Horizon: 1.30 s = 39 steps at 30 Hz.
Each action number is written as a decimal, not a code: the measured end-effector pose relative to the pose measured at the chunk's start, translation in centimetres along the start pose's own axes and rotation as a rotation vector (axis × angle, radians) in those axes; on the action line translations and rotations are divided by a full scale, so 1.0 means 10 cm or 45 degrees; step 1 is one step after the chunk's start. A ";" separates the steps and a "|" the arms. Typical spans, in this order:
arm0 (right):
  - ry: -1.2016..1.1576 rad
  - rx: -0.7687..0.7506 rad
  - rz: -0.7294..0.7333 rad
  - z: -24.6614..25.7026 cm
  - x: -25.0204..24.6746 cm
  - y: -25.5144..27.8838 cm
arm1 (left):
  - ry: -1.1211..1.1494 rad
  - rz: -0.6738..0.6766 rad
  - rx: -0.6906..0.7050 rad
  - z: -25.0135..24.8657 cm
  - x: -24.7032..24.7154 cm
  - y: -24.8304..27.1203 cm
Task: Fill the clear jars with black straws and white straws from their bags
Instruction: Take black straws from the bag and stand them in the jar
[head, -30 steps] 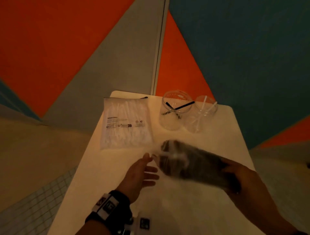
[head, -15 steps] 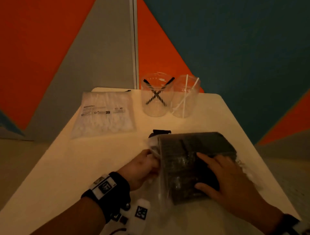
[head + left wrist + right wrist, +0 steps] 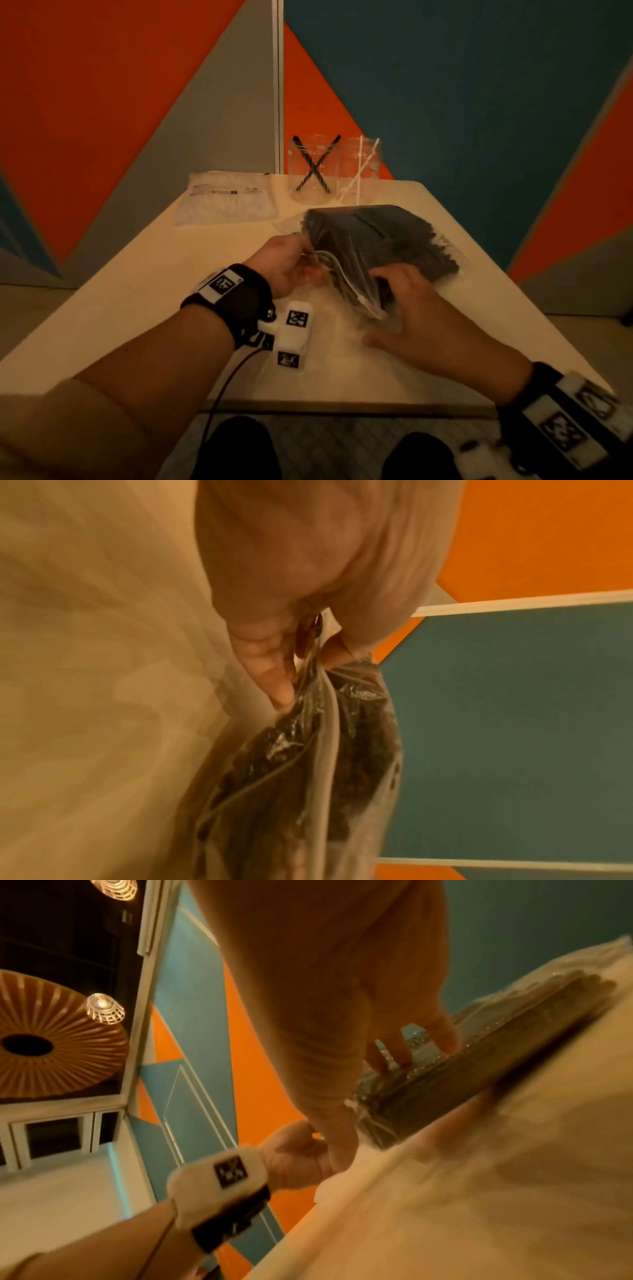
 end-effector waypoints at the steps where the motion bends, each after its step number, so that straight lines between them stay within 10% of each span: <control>1: -0.008 0.017 -0.007 0.04 0.05 0.07 | 0.012 -0.028 0.017 -0.01 0.01 0.08; 8: 0.082 0.023 -0.253 0.13 -0.04 0.10 | -0.024 -0.051 0.192 0.02 0.05 0.45; 16: 0.161 -0.139 -0.254 0.27 -0.24 -0.12 | -1.803 0.094 1.354 -0.08 0.65 1.01; 25: 0.121 -0.202 -0.633 0.26 -0.66 -0.27 | -1.645 0.006 1.724 -0.49 0.84 0.82; 39: -0.273 0.052 -0.748 0.05 -0.84 -0.35 | -1.568 -0.366 1.418 -0.96 0.05 0.05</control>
Point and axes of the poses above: each hand's wrist, its own y-axis away from the middle knuckle, its own x-axis out of the palm, z = x × y, the point moved 6 cm from there along -y, towards the middle knuckle, and after that the axes turned 1 degree about x, right-handed, at the moved point
